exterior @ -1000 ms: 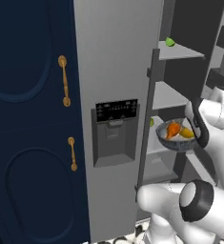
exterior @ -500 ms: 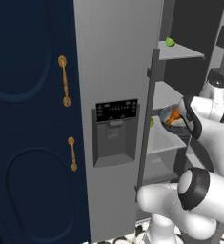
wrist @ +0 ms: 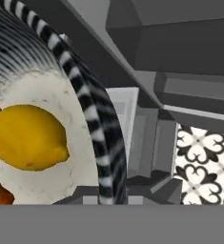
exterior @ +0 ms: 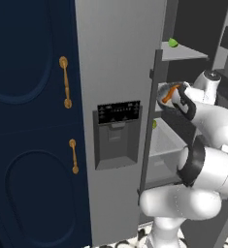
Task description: Pick the chicken drumstick and lemon from their plates and place them in the bowl. Then put the bowl in the fridge.
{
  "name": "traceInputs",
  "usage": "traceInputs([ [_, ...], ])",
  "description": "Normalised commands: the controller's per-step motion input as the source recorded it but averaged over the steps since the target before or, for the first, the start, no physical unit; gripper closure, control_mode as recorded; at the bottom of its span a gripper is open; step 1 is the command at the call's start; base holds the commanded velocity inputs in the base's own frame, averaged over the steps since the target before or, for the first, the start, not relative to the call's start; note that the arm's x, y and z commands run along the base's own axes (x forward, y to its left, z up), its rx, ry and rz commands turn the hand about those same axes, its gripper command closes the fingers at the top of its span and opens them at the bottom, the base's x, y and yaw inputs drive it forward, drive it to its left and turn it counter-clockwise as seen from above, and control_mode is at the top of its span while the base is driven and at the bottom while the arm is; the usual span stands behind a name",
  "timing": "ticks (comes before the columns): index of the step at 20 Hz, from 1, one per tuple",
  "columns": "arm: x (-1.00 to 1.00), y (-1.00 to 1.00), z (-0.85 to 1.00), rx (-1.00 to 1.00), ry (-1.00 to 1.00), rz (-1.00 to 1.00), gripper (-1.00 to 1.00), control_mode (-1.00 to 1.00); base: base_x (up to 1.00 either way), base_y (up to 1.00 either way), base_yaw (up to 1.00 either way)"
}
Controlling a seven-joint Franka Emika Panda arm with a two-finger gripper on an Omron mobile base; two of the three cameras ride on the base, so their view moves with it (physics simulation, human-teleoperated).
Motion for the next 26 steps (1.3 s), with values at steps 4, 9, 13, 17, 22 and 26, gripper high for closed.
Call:
traceInputs([
  [4, 0.48, 0.01, -0.01, 0.01, -0.08, 0.00, 1.00, -1.00, 0.00, 0.00, 0.00],
  [9, 0.02, -0.02, -0.04, 0.04, -0.04, 0.00, 1.00, -1.00, 0.00, 0.00, 0.00],
  [13, 0.32, -0.10, 0.00, 0.10, 0.00, 0.00, 1.00, -1.00, 0.00, 0.00, 0.00],
  [17, 0.67, -0.16, 0.00, 0.08, 0.00, 0.00, 1.00, -1.00, 0.00, 0.00, 0.00],
  [22, 0.48, -0.10, -0.12, 0.07, 0.00, 0.00, 1.00, -1.00, 0.00, 0.00, 0.00],
  [26, 0.34, -0.11, -0.23, 0.08, 0.00, 0.00, 1.00, -1.00, 0.00, 0.00, 0.00],
])
